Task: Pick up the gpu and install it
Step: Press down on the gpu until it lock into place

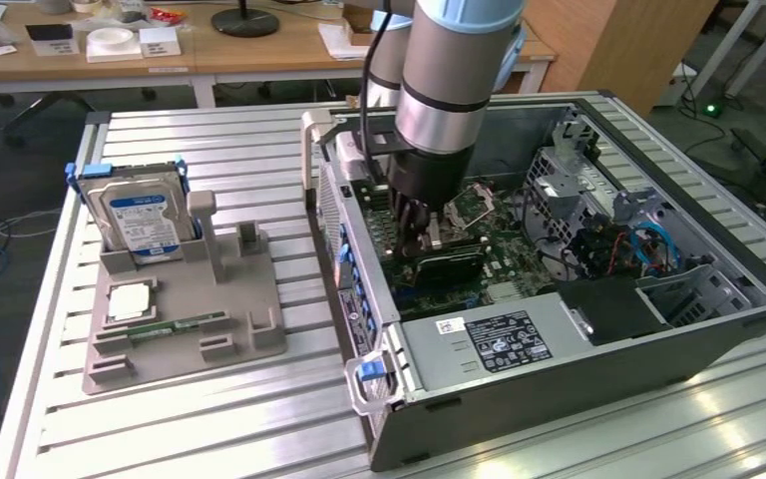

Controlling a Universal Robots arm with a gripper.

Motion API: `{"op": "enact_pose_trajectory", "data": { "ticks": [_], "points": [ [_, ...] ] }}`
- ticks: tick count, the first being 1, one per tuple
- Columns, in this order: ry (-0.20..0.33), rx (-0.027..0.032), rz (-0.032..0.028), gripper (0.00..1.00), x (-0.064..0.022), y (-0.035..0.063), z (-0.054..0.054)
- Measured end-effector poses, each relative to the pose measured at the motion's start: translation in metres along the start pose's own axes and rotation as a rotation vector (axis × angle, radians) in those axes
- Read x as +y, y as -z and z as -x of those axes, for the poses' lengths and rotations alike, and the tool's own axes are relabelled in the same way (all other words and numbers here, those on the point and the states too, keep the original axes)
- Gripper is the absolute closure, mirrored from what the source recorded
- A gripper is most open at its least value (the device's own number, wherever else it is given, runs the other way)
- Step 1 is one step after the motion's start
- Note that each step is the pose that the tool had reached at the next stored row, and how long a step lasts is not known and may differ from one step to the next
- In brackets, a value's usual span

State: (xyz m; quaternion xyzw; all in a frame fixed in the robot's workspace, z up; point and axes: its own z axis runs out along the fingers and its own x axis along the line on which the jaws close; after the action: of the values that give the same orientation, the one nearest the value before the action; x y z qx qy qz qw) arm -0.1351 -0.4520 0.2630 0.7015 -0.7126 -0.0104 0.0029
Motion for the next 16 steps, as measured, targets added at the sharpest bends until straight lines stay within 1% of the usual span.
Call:
{"op": "enact_pose_trajectory", "data": {
  "ticks": [1, 2, 3, 5, 6, 11, 13, 15, 16],
  "points": [
    [0.0, -0.0007, -0.0072, 0.89, -0.0002, 0.0006, 0.0],
    [0.001, -0.0004, -0.0119, 0.89, -0.0003, 0.0016, 0.0],
    [0.001, 0.0006, -0.0156, 0.89, -0.0003, 0.0029, 0.0],
    [0.001, 0.0004, -0.0246, 0.89, -0.0003, 0.0049, 0.0],
    [0.001, 0.0004, -0.0274, 0.89, -0.0003, 0.0069, 0.0],
    [0.001, 0.0005, -0.0329, 0.89, 0.0001, 0.0228, 0.0],
    [0.001, 0.0004, -0.0348, 0.89, 0.0001, 0.0271, 0.0],
    [0.001, 0.0004, -0.0354, 0.89, 0.0002, 0.0305, 0.0],
    [0.001, 0.0002, -0.0356, 0.89, 0.0002, 0.0308, 0.0]
  ]
}}
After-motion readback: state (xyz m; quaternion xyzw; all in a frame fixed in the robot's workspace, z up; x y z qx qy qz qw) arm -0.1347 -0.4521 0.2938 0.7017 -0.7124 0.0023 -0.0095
